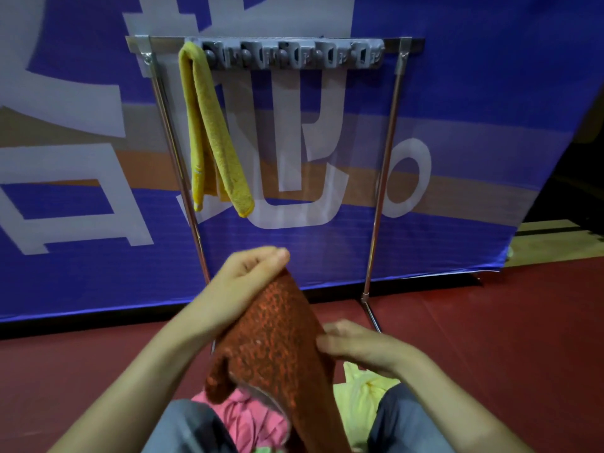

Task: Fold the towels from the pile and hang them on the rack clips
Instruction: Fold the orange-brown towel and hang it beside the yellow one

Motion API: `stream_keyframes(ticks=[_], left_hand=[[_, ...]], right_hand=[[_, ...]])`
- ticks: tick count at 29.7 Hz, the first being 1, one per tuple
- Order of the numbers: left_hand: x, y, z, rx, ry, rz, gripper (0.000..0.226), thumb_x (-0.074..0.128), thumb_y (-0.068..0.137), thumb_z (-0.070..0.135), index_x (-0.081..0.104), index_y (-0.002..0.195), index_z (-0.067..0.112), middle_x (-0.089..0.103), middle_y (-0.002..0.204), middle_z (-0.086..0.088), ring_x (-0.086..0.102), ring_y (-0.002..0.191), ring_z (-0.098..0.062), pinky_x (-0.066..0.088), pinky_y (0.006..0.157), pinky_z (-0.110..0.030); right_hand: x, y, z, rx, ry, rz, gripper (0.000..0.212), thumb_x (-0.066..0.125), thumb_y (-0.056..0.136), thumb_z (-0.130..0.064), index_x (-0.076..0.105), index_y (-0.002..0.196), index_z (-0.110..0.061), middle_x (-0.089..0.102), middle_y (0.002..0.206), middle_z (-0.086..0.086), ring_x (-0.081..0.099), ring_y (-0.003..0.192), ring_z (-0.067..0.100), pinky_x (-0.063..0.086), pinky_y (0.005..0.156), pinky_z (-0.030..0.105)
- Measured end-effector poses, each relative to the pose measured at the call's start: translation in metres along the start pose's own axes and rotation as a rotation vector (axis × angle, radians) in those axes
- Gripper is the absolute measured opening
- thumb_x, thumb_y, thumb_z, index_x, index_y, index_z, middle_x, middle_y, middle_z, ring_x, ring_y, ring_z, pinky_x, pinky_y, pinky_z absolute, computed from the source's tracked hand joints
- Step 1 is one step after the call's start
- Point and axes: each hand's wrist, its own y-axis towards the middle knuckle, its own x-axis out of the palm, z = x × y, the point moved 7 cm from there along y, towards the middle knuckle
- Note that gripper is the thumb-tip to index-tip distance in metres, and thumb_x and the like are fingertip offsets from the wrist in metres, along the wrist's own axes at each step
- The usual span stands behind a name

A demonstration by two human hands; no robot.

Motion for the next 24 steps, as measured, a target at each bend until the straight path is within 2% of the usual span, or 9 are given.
stream_keyframes(ticks=[2,6,10,12,15,17,18,22,24], left_hand=[[-0.02,0.003,0.01,0.007,-0.021,0.067,0.025,0.048,0.073,0.031,0.045,0.057,0.012,0.044,0.05,0.008,0.041,0.044,0.002,0.037,0.048,-0.009],[-0.057,0.005,0.0,-0.08,0.028,0.123,0.031,0.057,0.082,0.029,0.048,0.06,0.009,0.048,0.046,0.006,0.045,0.043,0.0,0.04,0.047,-0.009],[-0.075,-0.006,-0.05,-0.234,0.101,0.012,0.055,0.064,0.053,0.072,0.062,0.065,0.019,0.058,0.064,0.0,0.054,0.063,-0.007,0.045,0.064,-0.018],[-0.052,-0.012,-0.077,-0.386,0.07,-0.142,0.06,0.057,0.054,0.079,0.07,0.069,0.023,0.065,0.067,0.001,0.059,0.064,-0.006,0.045,0.068,-0.02],[0.003,-0.009,-0.071,-0.458,-0.083,-0.279,0.065,0.036,0.07,0.074,0.073,0.08,0.021,0.069,0.075,-0.001,0.064,0.066,-0.005,0.047,0.065,-0.016],[0.025,0.004,-0.052,-0.408,-0.147,-0.248,0.064,0.025,0.084,0.054,0.063,0.108,0.009,0.066,0.105,-0.016,0.064,0.097,-0.019,0.05,0.078,-0.019],[0.029,0.009,-0.043,-0.391,-0.176,-0.224,0.061,0.025,0.085,0.049,0.059,0.113,0.007,0.064,0.112,-0.016,0.061,0.106,-0.022,0.05,0.084,-0.022],[0.035,0.021,-0.023,-0.309,-0.183,-0.198,0.051,0.04,0.067,0.057,0.071,0.089,0.023,0.072,0.1,-0.003,0.066,0.099,-0.018,0.049,0.091,-0.031],[0.038,0.026,-0.013,-0.231,-0.159,-0.196,0.042,0.044,0.068,0.052,0.073,0.081,0.024,0.073,0.088,0.002,0.065,0.091,-0.013,0.049,0.084,-0.025]], right_hand=[[0.003,-0.001,0.013,0.032,-0.015,-0.019,0.057,0.072,0.047,-0.068,0.06,0.083,-0.025,0.066,0.065,-0.026,0.058,0.065,-0.012,0.041,0.062,0.003],[-0.002,-0.001,0.029,0.043,0.023,-0.01,0.048,0.077,0.056,-0.054,0.059,0.082,-0.018,0.066,0.063,-0.022,0.058,0.062,-0.01,0.042,0.062,0.006],[-0.009,-0.005,0.003,-0.05,0.104,0.011,0.058,0.078,0.046,-0.056,0.061,0.082,-0.014,0.069,0.065,-0.015,0.06,0.063,-0.006,0.045,0.061,0.007],[-0.008,-0.004,-0.024,-0.135,0.156,-0.002,0.062,0.077,0.045,-0.056,0.059,0.085,-0.013,0.068,0.063,-0.016,0.061,0.061,-0.007,0.044,0.058,0.005],[-0.005,0.009,-0.056,-0.2,0.157,-0.027,0.059,0.077,0.047,-0.059,0.069,0.087,-0.017,0.072,0.076,-0.015,0.064,0.075,-0.004,0.047,0.069,0.009],[-0.008,0.015,-0.07,-0.23,0.168,-0.003,0.052,0.077,0.047,-0.059,0.073,0.085,-0.024,0.073,0.081,-0.012,0.066,0.08,-0.001,0.049,0.073,0.012],[-0.013,0.016,-0.075,-0.247,0.204,0.027,0.051,0.078,0.045,-0.059,0.074,0.082,-0.024,0.073,0.078,-0.01,0.067,0.077,0.0,0.05,0.071,0.012],[-0.033,0.004,-0.087,-0.306,0.306,0.083,0.049,0.079,0.041,-0.058,0.075,0.074,-0.021,0.073,0.069,-0.006,0.067,0.066,0.002,0.051,0.062,0.014],[-0.043,0.004,-0.084,-0.305,0.328,0.133,0.055,0.081,0.039,-0.058,0.075,0.078,-0.02,0.073,0.073,-0.003,0.067,0.07,0.004,0.053,0.066,0.016]])
